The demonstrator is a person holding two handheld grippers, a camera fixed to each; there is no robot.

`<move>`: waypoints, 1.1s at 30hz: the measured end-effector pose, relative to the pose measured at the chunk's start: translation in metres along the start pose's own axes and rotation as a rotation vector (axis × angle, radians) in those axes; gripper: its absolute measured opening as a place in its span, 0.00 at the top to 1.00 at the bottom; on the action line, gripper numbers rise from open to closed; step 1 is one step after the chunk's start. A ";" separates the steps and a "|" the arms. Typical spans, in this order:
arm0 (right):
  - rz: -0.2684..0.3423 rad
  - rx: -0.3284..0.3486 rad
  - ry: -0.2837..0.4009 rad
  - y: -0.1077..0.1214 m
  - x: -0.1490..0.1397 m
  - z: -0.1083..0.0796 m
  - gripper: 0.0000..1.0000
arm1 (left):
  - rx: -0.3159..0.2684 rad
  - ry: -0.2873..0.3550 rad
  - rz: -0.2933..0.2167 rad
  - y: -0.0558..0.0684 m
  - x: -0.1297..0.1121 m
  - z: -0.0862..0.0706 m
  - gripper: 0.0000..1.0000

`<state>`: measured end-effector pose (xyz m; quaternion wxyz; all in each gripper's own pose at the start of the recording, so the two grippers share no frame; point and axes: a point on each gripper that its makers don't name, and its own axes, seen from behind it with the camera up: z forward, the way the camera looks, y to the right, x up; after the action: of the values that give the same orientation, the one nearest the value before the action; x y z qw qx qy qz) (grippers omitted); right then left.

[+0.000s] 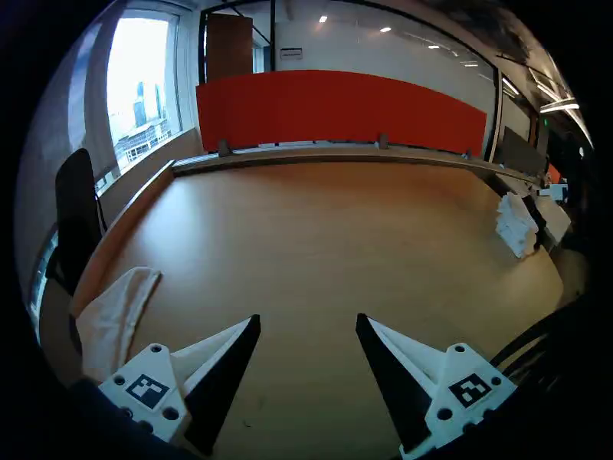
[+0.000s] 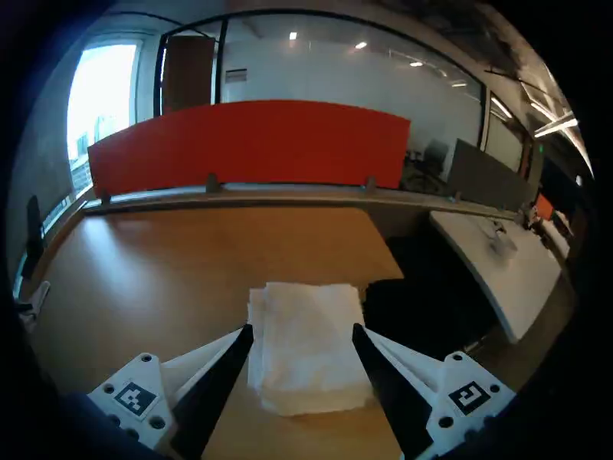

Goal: Fold towel

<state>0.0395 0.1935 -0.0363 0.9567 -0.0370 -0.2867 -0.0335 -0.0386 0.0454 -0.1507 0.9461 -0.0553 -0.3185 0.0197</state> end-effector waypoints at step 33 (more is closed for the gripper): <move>0.051 -0.062 0.373 -0.023 0.074 -0.038 0.00 | 0.016 0.117 -0.001 -0.017 0.053 0.014 0.08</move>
<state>0.1203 0.1645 -0.0256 0.9922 -0.0668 -0.1022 -0.0245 -0.0052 0.0339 -0.1059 0.9636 -0.0488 -0.2623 0.0184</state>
